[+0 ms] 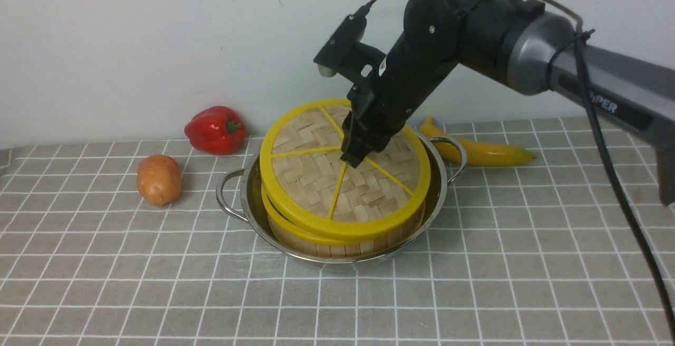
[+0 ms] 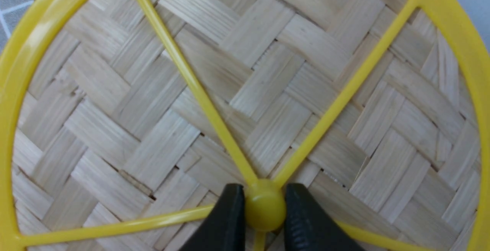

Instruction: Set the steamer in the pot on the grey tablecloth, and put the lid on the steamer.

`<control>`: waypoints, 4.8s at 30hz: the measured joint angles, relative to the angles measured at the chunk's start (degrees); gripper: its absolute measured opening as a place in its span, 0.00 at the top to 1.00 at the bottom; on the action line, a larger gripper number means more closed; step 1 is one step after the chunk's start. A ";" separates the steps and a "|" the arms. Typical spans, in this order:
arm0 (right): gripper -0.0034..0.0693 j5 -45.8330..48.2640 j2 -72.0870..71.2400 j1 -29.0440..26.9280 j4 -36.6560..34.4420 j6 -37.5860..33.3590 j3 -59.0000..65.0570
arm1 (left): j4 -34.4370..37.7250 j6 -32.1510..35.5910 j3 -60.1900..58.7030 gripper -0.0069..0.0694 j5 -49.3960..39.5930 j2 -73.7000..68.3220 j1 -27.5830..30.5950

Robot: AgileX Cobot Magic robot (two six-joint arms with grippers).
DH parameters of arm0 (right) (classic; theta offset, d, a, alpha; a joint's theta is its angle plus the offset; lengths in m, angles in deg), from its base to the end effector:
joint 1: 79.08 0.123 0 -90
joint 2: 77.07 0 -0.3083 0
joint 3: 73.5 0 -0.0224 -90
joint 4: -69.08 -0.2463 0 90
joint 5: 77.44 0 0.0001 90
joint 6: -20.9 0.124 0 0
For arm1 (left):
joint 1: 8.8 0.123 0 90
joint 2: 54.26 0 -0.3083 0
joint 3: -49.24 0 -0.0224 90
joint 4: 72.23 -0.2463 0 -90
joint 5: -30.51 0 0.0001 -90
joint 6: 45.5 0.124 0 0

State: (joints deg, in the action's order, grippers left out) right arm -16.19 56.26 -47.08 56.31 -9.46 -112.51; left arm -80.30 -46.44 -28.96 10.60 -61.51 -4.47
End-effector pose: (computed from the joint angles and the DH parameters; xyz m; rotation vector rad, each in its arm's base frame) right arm 0.4200 0.2908 0.2408 -1.3238 2.3577 0.3050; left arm 0.0568 0.0103 0.1713 0.0037 1.8391 0.1784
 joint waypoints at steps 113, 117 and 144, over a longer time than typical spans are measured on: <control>0.62 -3.42 3.01 -0.05 -5.05 -4.20 -0.73 | 0.00 0.00 0.00 0.59 0.00 0.00 0.00; 0.62 -3.87 3.05 -0.05 -5.12 -4.45 -0.73 | 0.00 0.00 0.00 0.59 0.00 0.00 0.00; 0.97 -5.99 -16.68 -0.04 17.66 26.30 -0.73 | 0.00 0.00 0.00 0.59 0.00 0.00 0.00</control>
State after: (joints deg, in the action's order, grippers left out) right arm -22.18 39.58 -47.12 73.97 16.84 -113.24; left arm -80.30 -46.44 -28.96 10.60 -61.51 -4.47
